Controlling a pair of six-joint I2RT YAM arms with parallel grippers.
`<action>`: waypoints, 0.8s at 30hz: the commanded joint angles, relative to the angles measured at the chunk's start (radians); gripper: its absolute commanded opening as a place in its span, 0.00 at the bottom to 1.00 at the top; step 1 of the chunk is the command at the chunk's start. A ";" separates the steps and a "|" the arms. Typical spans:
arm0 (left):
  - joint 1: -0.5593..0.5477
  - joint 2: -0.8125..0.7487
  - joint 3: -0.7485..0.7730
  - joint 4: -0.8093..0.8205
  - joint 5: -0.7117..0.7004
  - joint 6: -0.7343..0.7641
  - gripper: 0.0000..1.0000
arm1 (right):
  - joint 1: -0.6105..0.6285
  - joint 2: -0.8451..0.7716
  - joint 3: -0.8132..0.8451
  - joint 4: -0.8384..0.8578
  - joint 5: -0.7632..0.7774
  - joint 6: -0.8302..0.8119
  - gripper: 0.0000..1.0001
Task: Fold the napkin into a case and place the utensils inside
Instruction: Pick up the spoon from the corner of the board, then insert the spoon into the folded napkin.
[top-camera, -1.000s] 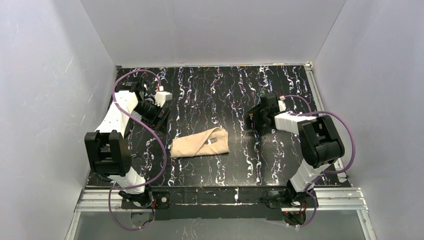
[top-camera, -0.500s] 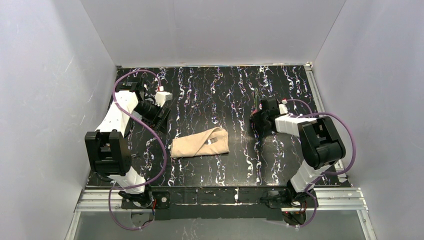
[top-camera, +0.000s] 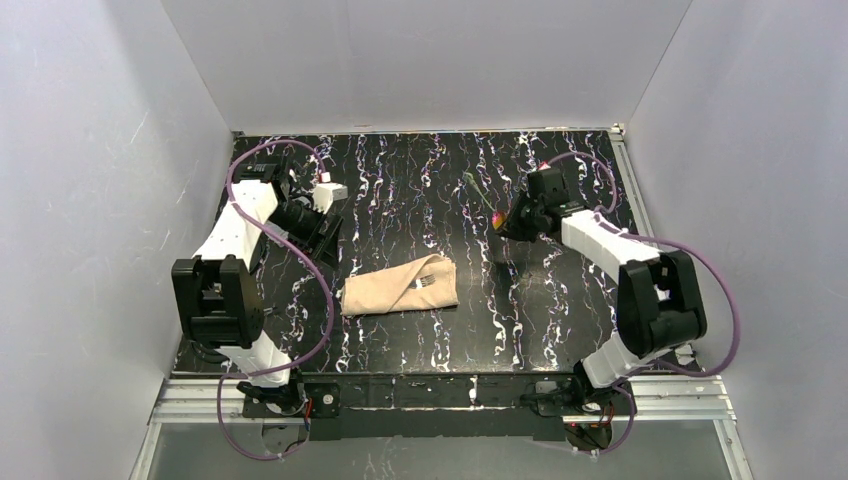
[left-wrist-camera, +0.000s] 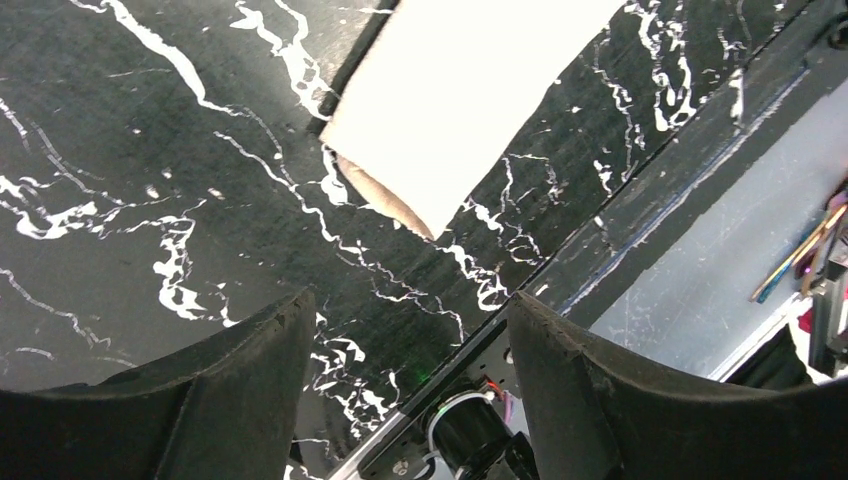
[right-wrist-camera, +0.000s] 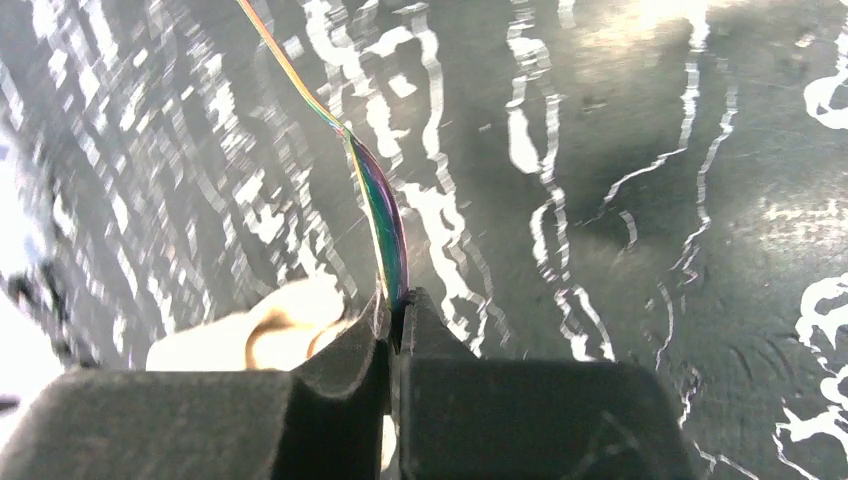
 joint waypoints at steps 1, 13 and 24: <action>0.004 0.006 0.035 -0.046 0.108 0.036 0.68 | -0.003 -0.130 0.142 -0.298 -0.234 -0.267 0.01; 0.004 -0.030 -0.212 0.151 0.074 -0.106 0.73 | 0.103 -0.226 0.247 -0.749 -0.410 -0.484 0.01; 0.004 0.043 -0.267 0.251 0.037 -0.161 0.69 | 0.185 -0.286 0.105 -0.759 -0.441 -0.446 0.01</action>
